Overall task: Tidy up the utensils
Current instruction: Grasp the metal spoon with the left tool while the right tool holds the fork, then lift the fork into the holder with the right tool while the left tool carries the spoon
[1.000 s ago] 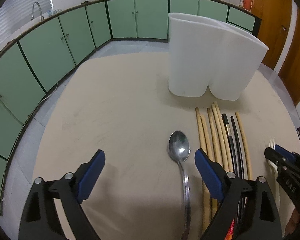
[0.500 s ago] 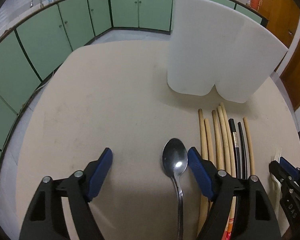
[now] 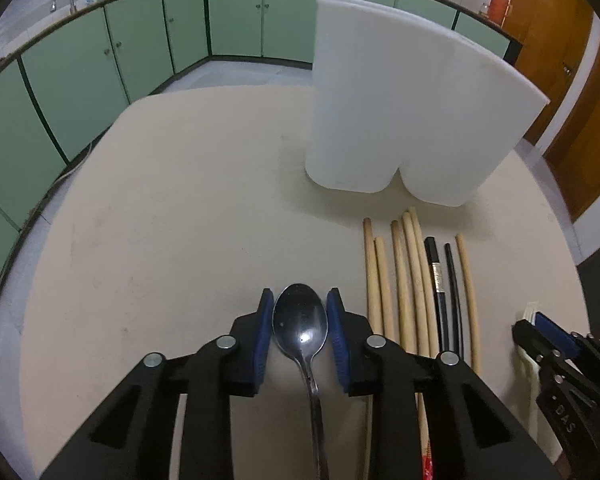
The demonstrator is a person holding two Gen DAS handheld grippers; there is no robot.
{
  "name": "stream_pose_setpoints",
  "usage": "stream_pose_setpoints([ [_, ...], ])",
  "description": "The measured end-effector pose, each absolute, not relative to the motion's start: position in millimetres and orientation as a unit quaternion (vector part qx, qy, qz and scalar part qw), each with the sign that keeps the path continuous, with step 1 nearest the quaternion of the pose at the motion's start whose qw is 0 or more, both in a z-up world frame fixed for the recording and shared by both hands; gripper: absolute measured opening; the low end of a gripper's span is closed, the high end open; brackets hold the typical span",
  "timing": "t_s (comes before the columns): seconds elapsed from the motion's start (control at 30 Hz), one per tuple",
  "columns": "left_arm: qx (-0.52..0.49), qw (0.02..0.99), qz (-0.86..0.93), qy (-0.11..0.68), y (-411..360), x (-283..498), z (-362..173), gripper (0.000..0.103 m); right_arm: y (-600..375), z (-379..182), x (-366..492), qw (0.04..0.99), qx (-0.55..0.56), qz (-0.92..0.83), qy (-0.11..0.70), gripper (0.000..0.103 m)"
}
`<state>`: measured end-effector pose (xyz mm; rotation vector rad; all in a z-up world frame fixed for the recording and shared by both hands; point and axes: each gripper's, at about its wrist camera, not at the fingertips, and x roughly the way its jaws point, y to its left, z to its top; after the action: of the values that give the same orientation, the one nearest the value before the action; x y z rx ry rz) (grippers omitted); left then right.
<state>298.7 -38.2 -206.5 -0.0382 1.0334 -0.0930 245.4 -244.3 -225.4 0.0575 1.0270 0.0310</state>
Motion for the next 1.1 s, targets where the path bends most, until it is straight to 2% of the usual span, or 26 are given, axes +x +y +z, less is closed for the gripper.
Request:
stream_pose_setpoints([
  [0.2, -0.035, 0.883, -0.069, 0.463, -32.2, 284.0, -196.6, 0.027, -255.2, -219.1, 243.1, 0.875, 0.054, 0.029, 0.481, 0.021],
  [0.6, -0.046, 0.929, -0.124, 0.347, -27.1, 218.5, -155.5, 0.027, -254.2, -161.9, 218.9, 0.920, 0.055, 0.078, 0.380, 0.021],
  [1.1, -0.055, 0.953, -0.132, 0.267, -26.8, 203.6, -106.1, 0.026, -254.0, -110.9, 205.9, 0.941, 0.055, 0.096, 0.321, 0.021],
])
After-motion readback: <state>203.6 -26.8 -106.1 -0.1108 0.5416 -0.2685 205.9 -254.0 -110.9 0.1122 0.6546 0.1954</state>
